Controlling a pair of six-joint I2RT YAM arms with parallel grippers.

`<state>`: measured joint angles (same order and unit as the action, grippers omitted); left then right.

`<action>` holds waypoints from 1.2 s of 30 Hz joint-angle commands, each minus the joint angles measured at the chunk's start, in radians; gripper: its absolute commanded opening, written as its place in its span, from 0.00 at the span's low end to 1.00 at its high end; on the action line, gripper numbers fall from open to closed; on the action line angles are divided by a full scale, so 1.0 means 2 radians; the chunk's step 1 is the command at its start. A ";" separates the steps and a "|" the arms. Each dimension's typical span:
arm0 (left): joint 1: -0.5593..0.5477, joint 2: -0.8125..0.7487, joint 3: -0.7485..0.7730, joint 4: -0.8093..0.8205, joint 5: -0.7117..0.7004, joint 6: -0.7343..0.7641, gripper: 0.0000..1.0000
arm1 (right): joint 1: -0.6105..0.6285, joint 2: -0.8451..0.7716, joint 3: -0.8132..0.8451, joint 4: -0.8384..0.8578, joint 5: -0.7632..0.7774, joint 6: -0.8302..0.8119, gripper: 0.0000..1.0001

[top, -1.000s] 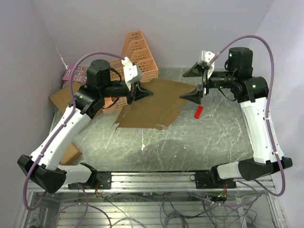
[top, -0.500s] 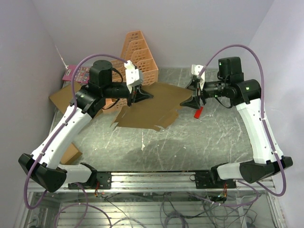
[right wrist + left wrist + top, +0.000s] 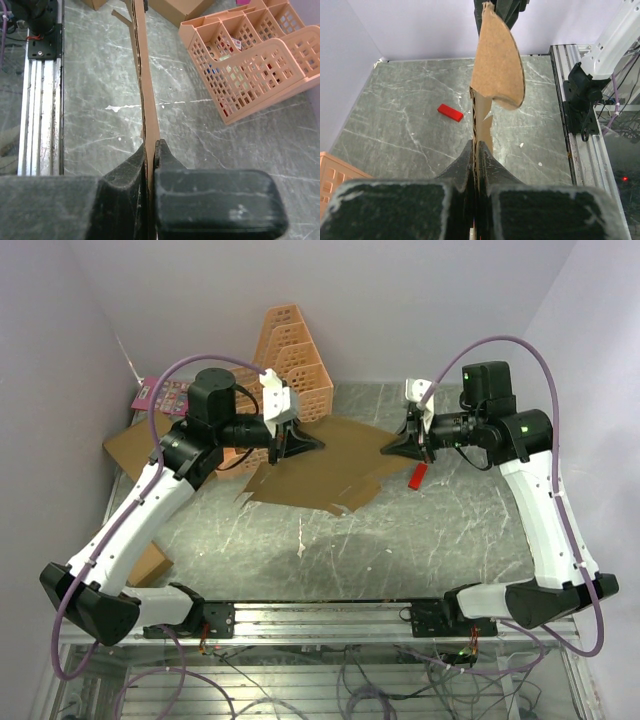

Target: Fold the paper box

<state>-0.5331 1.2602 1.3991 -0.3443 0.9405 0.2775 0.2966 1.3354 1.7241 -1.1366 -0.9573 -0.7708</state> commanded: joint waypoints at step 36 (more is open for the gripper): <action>0.051 -0.029 -0.045 0.105 0.022 -0.085 0.13 | -0.004 -0.010 0.016 0.000 -0.032 0.036 0.00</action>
<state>-0.4484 1.2198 1.3144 -0.1829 1.0672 0.1482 0.2955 1.3384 1.7340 -1.1339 -1.0451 -0.7376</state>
